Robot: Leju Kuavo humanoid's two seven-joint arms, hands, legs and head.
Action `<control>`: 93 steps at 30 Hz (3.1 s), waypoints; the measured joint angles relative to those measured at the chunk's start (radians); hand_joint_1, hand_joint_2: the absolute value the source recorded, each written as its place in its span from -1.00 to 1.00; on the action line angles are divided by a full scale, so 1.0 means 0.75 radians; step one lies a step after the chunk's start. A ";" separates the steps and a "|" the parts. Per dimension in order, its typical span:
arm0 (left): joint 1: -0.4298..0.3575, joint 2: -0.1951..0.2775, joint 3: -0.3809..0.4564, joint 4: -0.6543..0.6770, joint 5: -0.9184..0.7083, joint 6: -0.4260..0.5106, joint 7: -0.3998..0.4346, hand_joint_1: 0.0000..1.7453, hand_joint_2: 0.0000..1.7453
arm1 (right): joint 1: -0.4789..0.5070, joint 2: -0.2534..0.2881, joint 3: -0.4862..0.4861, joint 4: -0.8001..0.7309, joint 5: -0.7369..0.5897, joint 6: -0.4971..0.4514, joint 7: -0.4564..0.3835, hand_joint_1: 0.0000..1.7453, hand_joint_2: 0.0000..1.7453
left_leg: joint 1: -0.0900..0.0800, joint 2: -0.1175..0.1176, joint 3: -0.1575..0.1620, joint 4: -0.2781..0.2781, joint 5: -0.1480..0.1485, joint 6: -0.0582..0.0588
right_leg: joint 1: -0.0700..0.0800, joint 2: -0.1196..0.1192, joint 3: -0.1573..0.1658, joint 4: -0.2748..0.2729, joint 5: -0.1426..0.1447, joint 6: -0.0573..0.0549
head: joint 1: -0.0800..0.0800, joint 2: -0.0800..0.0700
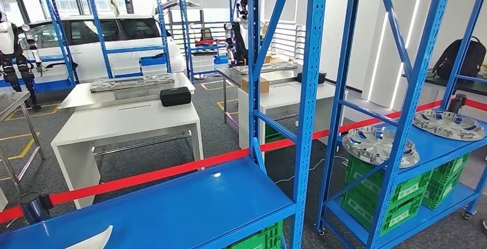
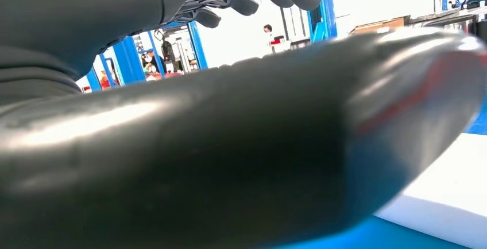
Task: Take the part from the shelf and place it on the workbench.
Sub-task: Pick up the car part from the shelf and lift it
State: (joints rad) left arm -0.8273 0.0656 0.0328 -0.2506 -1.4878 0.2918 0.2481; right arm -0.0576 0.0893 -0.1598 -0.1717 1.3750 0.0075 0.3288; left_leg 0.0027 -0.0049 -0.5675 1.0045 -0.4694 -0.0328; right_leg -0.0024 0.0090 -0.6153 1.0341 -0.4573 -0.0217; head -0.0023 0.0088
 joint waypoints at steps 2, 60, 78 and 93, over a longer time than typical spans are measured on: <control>0.001 0.000 0.000 0.000 0.000 0.000 -0.001 -1.00 -1.00 | 0.000 0.000 0.000 0.000 0.000 0.000 0.000 -1.00 -1.00 | -0.002 0.000 -0.002 0.005 -0.003 0.005 | -0.003 0.000 0.000 -0.002 0.002 0.004 | 0.000 0.000; 0.028 -0.003 0.008 -0.001 -0.001 -0.004 0.008 -1.00 -1.00 | 0.000 0.003 -0.001 -0.002 0.021 0.000 -0.014 -1.00 -1.00 | 0.009 0.000 -0.185 0.355 -0.160 -0.031 | -0.016 -0.006 -0.004 0.004 -0.006 -0.019 | -0.002 0.000; 0.033 -0.010 0.014 0.001 -0.001 -0.012 -0.012 -1.00 -1.00 | 0.006 0.003 -0.007 -0.002 0.011 -0.010 -0.016 -1.00 -1.00 | -0.006 -0.002 -0.034 0.011 0.021 0.015 | -0.009 -0.004 0.021 -0.017 -0.008 0.014 | 0.005 0.000; 0.035 -0.014 0.014 0.002 -0.002 -0.020 -0.009 -1.00 1.00 | 0.006 0.003 -0.008 -0.002 0.013 -0.008 -0.015 -1.00 -1.00 | -0.006 -0.001 -0.034 0.011 0.020 0.017 | -0.009 -0.004 0.020 -0.018 -0.008 0.022 | 0.003 0.000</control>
State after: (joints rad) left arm -0.8009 0.0553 0.0431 -0.2494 -1.4889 0.2770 0.2411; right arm -0.0533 0.0916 -0.1659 -0.1728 1.3847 0.0017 0.3174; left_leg -0.0019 -0.0060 -0.5930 1.0128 -0.4541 -0.0203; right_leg -0.0094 0.0056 -0.5999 1.0206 -0.4633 -0.0050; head 0.0000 0.0088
